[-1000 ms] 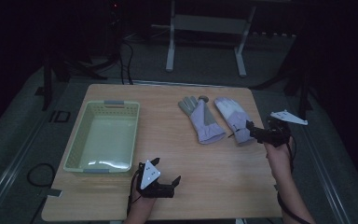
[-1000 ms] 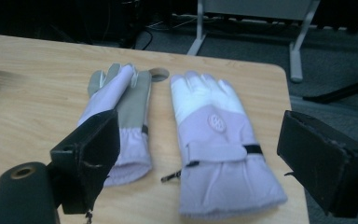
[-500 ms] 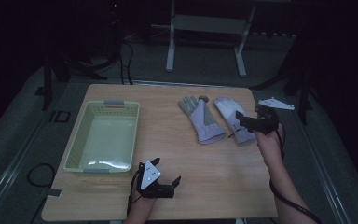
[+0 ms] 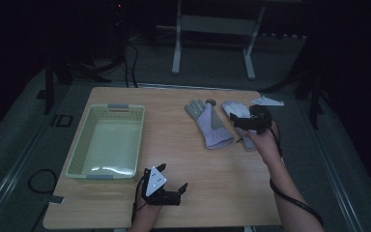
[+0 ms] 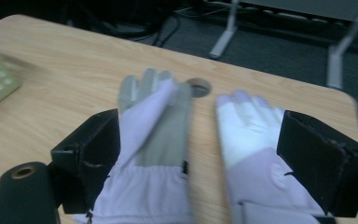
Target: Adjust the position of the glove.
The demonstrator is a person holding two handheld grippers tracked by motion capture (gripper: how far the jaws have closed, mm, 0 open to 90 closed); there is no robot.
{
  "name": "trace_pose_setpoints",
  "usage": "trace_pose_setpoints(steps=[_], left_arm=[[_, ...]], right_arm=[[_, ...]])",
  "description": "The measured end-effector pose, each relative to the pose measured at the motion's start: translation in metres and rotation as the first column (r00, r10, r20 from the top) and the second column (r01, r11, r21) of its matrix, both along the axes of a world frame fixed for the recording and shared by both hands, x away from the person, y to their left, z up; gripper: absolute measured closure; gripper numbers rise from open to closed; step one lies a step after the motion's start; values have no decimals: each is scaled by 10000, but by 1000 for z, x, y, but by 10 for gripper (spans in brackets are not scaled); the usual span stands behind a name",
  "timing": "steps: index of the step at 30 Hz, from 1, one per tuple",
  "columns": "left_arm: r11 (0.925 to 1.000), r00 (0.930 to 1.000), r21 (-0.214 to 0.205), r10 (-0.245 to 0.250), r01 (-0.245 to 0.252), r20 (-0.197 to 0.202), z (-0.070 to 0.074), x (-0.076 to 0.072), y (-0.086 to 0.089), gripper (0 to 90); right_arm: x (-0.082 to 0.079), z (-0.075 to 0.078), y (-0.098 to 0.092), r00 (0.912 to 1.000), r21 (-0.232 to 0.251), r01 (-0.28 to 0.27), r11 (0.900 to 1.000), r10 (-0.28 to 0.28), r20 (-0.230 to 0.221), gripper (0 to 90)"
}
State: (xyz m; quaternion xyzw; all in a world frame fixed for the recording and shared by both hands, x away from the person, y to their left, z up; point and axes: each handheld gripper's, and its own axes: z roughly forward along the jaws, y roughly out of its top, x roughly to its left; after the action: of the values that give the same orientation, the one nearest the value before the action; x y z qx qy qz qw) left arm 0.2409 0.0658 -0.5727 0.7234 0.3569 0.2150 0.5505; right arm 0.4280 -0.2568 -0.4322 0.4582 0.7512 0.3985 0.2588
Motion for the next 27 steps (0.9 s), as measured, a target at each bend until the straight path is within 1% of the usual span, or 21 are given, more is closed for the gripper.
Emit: trace_pose_setpoints(steps=[2, 3, 6, 9, 11, 13, 17, 19, 20, 22, 23, 25, 27], left_arm=[[10000, 10000, -10, 2, -2, -2, 0, 0, 0, 0], [10000, 10000, -8, -3, 3, -7, 0, 0, 0, 0], [10000, 10000, -11, -8, 8, -6, 0, 0, 0, 0], [10000, 10000, -38, -33, 33, -35, 0, 0, 0, 0], [10000, 10000, -39, -46, 46, -41, 0, 0, 1, 0], [10000, 10000, -63, -47, 47, -48, 0, 0, 1, 0], [9999, 10000, -100, -51, 50, -65, 0, 0, 1, 0], [9999, 10000, -104, -55, 55, -81, 0, 0, 1, 0], [9999, 9999, -105, -65, 64, -84, 0, 0, 1, 0], [9999, 9999, -136, -65, 63, -89, 0, 0, 2, 0], [9999, 9999, -135, -67, 65, -95, 0, 1, 2, 0], [9999, 9999, -142, -60, 58, -100, 0, 1, 2, 0], [9999, 9999, -145, -55, 53, -96, 0, 1, 2, 0]], right_arm=[[5, -4, 6, 9991, 252, -356, 9990, 361, -208, 143], [7, -6, 9, 9977, 278, -589, 9979, 598, -321, 153], [14, -13, 19, 9947, 123, -902, 9959, 907, -488, 183], [21, -21, 28, 9923, -8, -1050, 9945, 1048, -664, 187], [27, -26, 31, 9917, -98, -985, 9951, 973, -844, 216], [32, -32, 34, 9904, -71, -984, 9951, 972, -978, 216], [44, -46, 36, 9861, -148, -887, 9959, 857, -1423, 222], [48, -54, 37, 9836, -11, -878, 9961, 865, -1581, 223], [50, -57, 37, 9839, -40, -813, 9967, 796, -1599, 223], [55, -66, 37, 9815, -81, -628, 9980, 602, -1819, 223], [57, -70, 37, 9802, -202, -561, 9982, 513, -1913, 222], [60, -76, 38, 9785, -277, -532, 9982, 466, -2012, 223], [63, -80, 39, 9781, -451, -583, 9973, 480, -2026, 223]])
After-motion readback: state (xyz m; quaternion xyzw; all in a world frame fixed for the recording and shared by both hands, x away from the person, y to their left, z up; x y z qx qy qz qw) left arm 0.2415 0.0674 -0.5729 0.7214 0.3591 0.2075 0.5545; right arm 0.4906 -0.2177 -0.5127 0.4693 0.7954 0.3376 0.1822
